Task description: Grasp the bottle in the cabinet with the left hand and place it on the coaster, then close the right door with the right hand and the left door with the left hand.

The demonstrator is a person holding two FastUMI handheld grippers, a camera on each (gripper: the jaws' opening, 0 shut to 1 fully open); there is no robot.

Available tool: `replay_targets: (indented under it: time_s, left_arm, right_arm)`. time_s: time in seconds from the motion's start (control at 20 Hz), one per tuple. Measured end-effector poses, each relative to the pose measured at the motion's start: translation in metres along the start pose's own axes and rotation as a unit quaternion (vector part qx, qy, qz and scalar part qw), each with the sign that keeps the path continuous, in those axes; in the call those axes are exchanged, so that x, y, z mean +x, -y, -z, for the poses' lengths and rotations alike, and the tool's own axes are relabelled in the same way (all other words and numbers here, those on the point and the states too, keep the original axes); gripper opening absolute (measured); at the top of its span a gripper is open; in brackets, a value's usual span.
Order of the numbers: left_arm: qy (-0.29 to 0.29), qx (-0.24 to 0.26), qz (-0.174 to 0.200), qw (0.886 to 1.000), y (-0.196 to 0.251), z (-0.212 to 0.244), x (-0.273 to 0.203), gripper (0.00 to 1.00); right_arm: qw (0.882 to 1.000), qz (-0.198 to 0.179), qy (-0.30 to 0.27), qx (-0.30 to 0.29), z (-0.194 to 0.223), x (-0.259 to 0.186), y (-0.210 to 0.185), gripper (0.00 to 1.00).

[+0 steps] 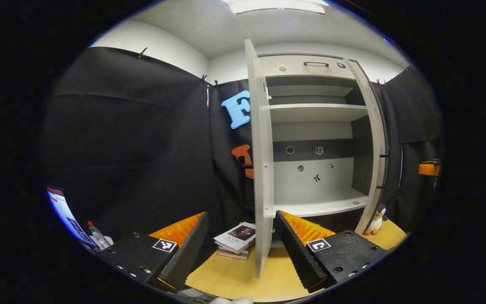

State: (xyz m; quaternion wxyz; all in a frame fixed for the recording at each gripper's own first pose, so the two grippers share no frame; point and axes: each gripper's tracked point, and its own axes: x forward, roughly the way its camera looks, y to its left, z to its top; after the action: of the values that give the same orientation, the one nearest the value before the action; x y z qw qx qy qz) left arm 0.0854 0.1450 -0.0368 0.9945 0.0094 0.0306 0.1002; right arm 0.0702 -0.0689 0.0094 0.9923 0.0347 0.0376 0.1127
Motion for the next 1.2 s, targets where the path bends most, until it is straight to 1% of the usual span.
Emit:
replay_targets:
  time_s: [0.05,0.2,0.3,0.45,0.55,0.65,0.75,0.9,1.0,1.05,1.1,1.2]
  left_arm:
    - [0.002,0.004,0.001,1.000,-0.014,-0.001,0.013,0.96]
    - [0.007,0.002,0.017,1.000,-0.041,0.001,0.058,0.96]
    - [0.013,0.001,0.036,0.999,-0.047,-0.002,0.085,0.96]
    - [0.011,-0.003,0.066,0.998,-0.043,0.001,0.113,0.96]
    - [0.017,-0.008,0.080,0.997,-0.039,-0.001,0.120,0.96]
    - [0.029,-0.011,0.088,0.996,-0.038,-0.005,0.119,0.92]
    - [0.028,-0.017,0.094,0.995,-0.036,-0.004,0.120,0.92]
    - [0.030,-0.011,0.093,0.995,-0.035,-0.007,0.119,0.92]
    - [0.030,-0.010,0.093,0.995,-0.033,-0.008,0.118,0.91]
    - [0.029,-0.011,0.092,0.995,-0.032,-0.008,0.117,0.88]
    - [0.030,-0.012,0.090,0.995,-0.031,-0.011,0.114,0.91]
    - [0.036,-0.007,0.088,0.995,-0.026,-0.018,0.108,0.91]
  right_arm:
    - [1.000,0.004,-0.004,0.006,0.003,-0.010,-0.007,0.81]
    - [0.999,0.040,-0.012,0.006,0.014,-0.038,-0.023,0.81]
    - [0.998,0.065,-0.023,-0.003,0.026,-0.051,-0.035,0.81]
    - [0.996,0.077,-0.037,-0.013,0.037,-0.069,-0.057,0.81]
    - [0.996,0.082,-0.039,-0.016,0.040,-0.079,-0.067,0.81]
    - [0.996,0.084,-0.039,-0.015,0.040,-0.086,-0.075,0.81]
    - [0.996,0.083,-0.038,-0.010,0.040,-0.089,-0.079,0.81]
    - [0.996,0.086,-0.037,-0.010,0.037,-0.092,-0.079,0.81]
    - [0.996,0.081,-0.038,-0.010,0.037,-0.094,-0.081,0.81]
    - [0.996,0.078,-0.038,-0.011,0.039,-0.095,-0.080,0.81]
    - [0.996,0.075,-0.039,-0.011,0.040,-0.095,-0.079,0.81]
    - [0.997,0.069,-0.040,-0.007,0.042,-0.097,-0.076,0.81]
